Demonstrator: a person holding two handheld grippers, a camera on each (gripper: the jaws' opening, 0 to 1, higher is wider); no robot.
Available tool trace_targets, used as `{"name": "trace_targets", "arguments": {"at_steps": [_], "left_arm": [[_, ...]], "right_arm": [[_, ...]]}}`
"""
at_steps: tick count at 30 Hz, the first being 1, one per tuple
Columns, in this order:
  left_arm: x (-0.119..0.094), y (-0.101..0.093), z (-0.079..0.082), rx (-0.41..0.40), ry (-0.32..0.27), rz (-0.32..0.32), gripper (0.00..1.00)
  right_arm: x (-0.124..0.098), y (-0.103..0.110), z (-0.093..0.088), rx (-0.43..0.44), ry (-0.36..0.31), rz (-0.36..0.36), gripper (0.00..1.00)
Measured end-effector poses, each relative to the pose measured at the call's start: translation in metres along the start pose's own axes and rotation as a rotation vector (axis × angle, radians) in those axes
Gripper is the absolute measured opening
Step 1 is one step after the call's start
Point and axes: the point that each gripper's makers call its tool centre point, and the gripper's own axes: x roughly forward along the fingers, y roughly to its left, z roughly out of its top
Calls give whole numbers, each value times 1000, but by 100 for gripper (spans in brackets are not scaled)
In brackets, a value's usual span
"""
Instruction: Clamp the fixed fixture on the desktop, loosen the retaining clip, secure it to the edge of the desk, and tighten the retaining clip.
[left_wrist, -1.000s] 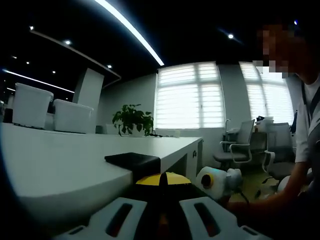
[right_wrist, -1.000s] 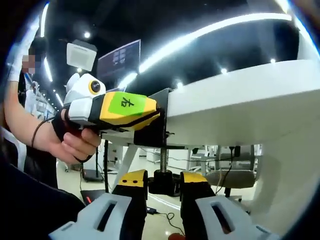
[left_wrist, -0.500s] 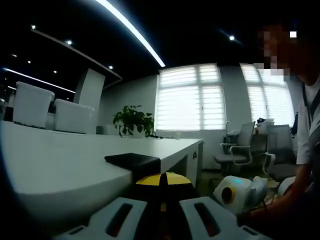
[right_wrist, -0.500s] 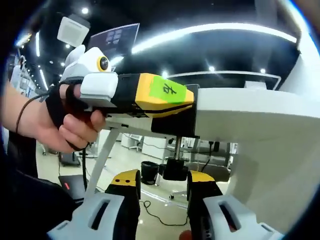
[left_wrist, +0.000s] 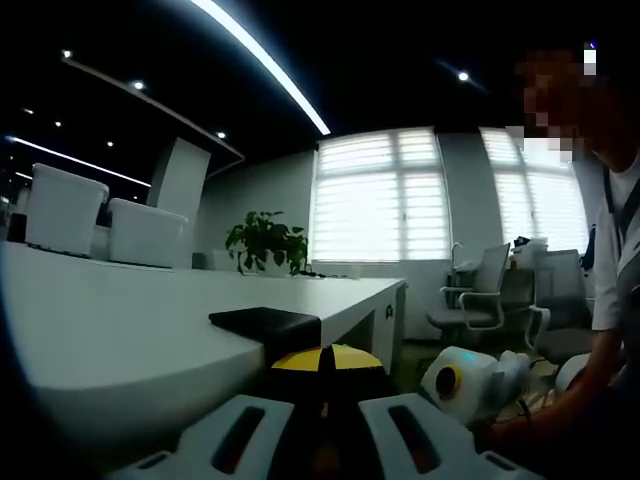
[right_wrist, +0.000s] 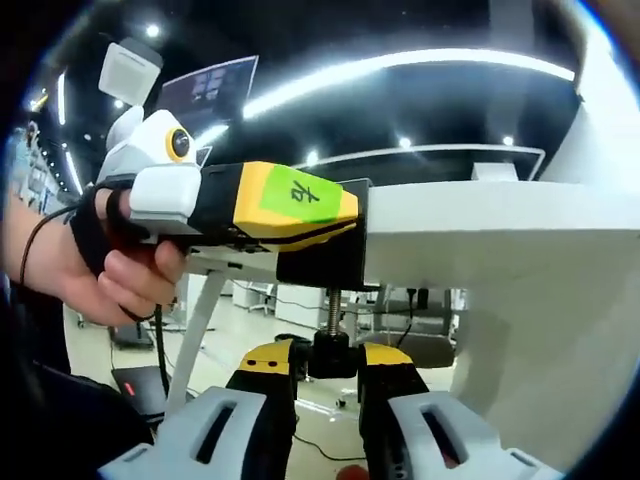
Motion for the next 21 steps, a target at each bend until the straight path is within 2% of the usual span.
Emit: {"name": "trace_targets", "arguments": {"at_steps": [5, 12, 17, 19, 21], "left_arm": [[0, 1, 0, 1, 6, -6, 1], [0, 4, 0, 4, 7, -8, 1], [0, 5, 0, 5, 8, -10, 1], [0, 6, 0, 9, 13, -7, 1], [0, 6, 0, 6, 16, -6, 1]], "right_arm": [[0, 3, 0, -34, -22, 121, 22], [-2, 5, 1, -6, -39, 233, 22], [0, 5, 2, 0, -32, 238, 22], [-2, 5, 1, 24, -10, 211, 23], [-6, -3, -1, -32, -11, 165, 28]]}}
